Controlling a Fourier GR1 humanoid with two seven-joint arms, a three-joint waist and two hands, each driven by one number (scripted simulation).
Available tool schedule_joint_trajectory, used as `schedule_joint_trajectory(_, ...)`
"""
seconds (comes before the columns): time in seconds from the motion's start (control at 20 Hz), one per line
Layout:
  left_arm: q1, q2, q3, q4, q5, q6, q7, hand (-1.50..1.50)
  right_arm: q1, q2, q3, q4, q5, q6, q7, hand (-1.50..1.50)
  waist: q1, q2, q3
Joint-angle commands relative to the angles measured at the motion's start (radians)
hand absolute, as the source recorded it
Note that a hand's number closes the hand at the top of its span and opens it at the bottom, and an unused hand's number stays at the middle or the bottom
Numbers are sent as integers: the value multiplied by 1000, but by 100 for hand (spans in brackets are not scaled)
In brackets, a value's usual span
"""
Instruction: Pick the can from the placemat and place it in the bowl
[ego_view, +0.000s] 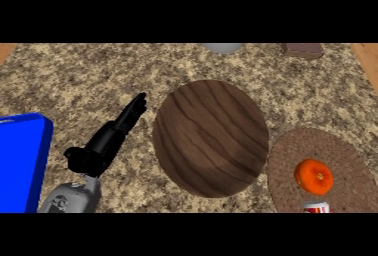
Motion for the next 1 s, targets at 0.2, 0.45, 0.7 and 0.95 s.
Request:
schedule_joint_trajectory(0.2, -1, -9, -7, 4, -3, 4, 7, 0, 21, 53, 292, -55, 113, 165, 283, 150, 6, 3, 51)
schedule_joint_trajectory(0.45, 13, 1, 3, 11, 0, 2, 6, 0, -68, 54, 495, -150, 120, 156, 506, 150, 2, -12, 56)
schedule_joint_trajectory(0.7, 8, -12, -1, 11, -10, 22, 27, 0, -161, 54, 691, -245, 91, 146, 739, 150, -14, -18, 58)
schedule_joint_trajectory(0.95, 12, -8, -2, 21, -10, 7, -4, 0, -303, 55, 819, -248, 100, 122, 1023, 150, -10, -10, 56)
